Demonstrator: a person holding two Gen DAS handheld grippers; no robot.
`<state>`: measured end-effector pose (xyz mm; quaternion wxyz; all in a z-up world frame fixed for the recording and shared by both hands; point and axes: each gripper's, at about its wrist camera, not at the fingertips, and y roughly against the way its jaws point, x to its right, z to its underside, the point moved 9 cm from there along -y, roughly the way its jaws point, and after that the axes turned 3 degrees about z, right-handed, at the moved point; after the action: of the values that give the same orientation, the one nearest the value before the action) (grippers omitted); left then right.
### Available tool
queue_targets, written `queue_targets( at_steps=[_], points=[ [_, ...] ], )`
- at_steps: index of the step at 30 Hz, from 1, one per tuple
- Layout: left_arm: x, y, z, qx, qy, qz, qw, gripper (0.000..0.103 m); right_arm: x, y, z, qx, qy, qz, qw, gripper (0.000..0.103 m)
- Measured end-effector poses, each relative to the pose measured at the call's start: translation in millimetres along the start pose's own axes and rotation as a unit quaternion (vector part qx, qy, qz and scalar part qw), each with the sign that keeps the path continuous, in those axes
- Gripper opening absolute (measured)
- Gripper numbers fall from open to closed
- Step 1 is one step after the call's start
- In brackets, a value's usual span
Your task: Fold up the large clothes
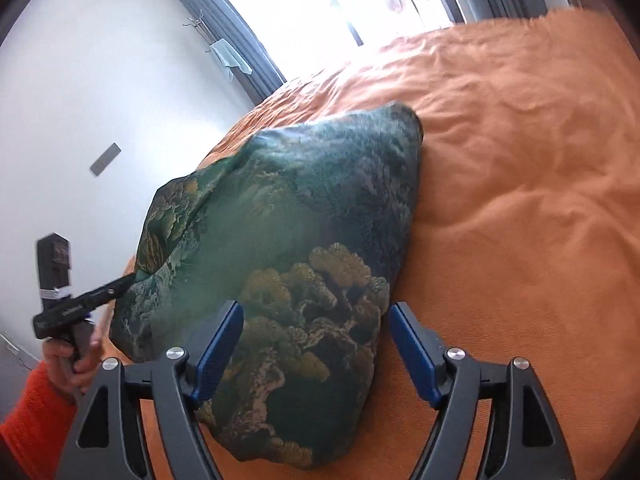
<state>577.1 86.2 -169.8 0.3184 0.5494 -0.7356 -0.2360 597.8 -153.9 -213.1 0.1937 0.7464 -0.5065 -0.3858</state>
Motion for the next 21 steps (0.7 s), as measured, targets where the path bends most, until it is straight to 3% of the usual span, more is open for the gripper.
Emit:
queue_targets(
  at_steps=[5, 7, 8, 10, 14, 21],
  points=[
    [33.0, 84.5, -6.1, 0.106, -0.060, -0.074, 0.9899, 0.102, -22.0, 74.6, -3.2, 0.071, 0.070, 0.075, 0.992, 0.085],
    [32.9, 106.7, -11.5, 0.129, -0.068, -0.107, 0.9835, 0.103, -32.5, 104.6, 0.1, 0.104, 0.083, 0.098, 0.986, 0.088],
    [41.6, 116.8, -7.3, 0.136, -0.068, -0.118, 0.9814, 0.103, -39.1, 117.5, -1.5, 0.117, 0.086, 0.106, 0.984, 0.094],
    [58.8, 120.0, -6.1, 0.138, -0.063, -0.117, 0.9815, 0.103, -48.6, 142.3, 0.6, 0.143, 0.091, 0.118, 0.978, 0.103],
    [81.0, 118.0, 13.0, 0.103, -0.052, -0.112, 0.9871, 0.103, -64.3, 183.7, 11.6, 0.190, 0.119, 0.164, 0.961, 0.103],
    [97.0, 127.1, 48.7, 0.091, -0.039, -0.128, 0.9868, 0.103, -71.5, 188.8, 40.8, 0.164, 0.124, 0.192, 0.960, 0.103]
  ],
)
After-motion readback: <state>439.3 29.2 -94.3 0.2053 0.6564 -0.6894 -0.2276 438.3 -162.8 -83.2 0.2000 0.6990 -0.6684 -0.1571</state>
